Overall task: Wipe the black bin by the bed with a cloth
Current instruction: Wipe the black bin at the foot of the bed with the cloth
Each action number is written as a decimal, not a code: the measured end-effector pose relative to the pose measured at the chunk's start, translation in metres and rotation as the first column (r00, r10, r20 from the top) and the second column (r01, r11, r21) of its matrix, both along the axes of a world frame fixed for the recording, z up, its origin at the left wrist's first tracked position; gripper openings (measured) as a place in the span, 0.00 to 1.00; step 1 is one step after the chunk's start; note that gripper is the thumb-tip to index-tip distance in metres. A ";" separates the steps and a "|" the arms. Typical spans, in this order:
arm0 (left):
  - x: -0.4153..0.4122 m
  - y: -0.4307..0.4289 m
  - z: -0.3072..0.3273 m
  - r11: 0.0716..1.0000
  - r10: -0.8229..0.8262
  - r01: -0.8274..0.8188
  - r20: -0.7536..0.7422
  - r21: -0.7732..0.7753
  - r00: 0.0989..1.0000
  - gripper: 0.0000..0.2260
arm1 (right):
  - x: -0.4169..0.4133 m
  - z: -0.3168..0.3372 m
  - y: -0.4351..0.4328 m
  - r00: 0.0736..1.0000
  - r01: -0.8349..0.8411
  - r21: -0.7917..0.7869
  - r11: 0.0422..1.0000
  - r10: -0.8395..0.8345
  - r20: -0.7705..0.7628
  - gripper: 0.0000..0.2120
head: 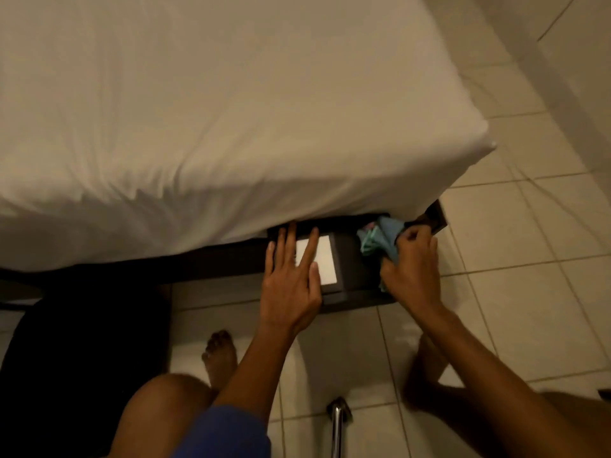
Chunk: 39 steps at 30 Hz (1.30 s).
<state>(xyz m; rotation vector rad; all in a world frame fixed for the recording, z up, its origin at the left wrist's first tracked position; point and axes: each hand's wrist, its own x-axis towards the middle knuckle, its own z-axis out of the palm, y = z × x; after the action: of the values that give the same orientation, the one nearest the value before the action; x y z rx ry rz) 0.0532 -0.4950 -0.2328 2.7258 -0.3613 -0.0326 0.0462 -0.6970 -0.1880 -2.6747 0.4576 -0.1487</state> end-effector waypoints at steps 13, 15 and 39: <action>-0.001 0.001 -0.004 1.000 -0.003 0.003 -0.026 -0.007 1.000 0.28 | 0.002 -0.002 0.015 1.000 -0.008 0.010 1.000 0.008 0.007 0.16; -0.002 0.004 -0.004 1.000 -0.008 0.007 -0.026 -0.015 1.000 0.27 | -0.002 -0.004 0.029 0.991 -0.134 0.011 0.991 0.134 0.004 0.19; -0.003 -0.003 -0.002 1.000 -0.004 0.004 -0.050 -0.012 0.999 0.29 | 0.002 -0.006 0.019 0.999 -0.038 0.032 0.999 0.039 -0.008 0.22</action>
<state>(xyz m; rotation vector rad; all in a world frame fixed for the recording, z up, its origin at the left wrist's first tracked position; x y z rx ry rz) 0.0502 -0.4980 -0.2347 2.7070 -0.3514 -0.0993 0.0484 -0.6782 -0.1938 -2.6517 0.4076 -0.1172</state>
